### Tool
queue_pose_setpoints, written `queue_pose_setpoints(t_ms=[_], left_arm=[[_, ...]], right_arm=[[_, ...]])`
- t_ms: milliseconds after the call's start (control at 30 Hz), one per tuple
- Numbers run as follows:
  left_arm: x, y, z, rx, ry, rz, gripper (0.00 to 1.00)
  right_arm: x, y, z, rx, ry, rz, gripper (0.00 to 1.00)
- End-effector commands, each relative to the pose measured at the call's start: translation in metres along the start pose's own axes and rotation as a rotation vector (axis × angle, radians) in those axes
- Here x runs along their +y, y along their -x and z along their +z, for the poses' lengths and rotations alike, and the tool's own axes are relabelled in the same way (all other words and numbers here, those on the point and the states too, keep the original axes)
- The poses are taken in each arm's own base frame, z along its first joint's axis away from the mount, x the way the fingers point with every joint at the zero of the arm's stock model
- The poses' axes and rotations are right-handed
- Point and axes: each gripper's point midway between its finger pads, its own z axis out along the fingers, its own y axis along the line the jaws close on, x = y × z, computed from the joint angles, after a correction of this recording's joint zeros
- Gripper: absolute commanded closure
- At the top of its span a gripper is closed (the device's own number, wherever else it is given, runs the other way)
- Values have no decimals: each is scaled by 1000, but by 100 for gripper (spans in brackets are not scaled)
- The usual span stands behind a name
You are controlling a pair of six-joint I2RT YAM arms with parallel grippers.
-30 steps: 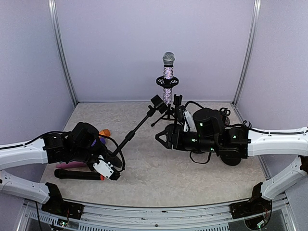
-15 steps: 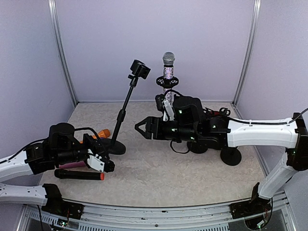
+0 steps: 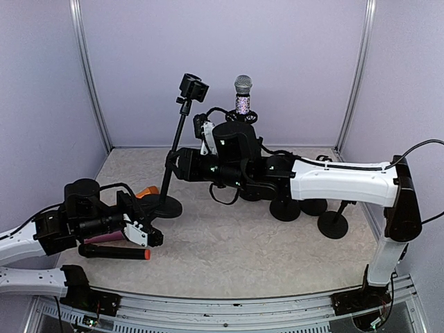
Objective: Remove the microphone from the stand
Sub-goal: Unscrew the knob on the stand of the microphone stand.
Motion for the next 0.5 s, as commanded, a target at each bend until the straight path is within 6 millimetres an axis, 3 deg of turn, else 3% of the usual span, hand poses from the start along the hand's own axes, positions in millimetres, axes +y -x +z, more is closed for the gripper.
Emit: queue_pose_setpoints(t_ms=[0, 300, 467], left_arm=[[44, 5, -9, -12, 182, 32, 100], [50, 4, -5, -1, 204, 50, 100], [52, 5, -5, 0, 209, 55, 100]], right_arm=[[-3, 9, 8, -47, -56, -20, 49], [13, 13, 23, -55, 9, -40, 51], [20, 16, 25, -58, 38, -46, 67]])
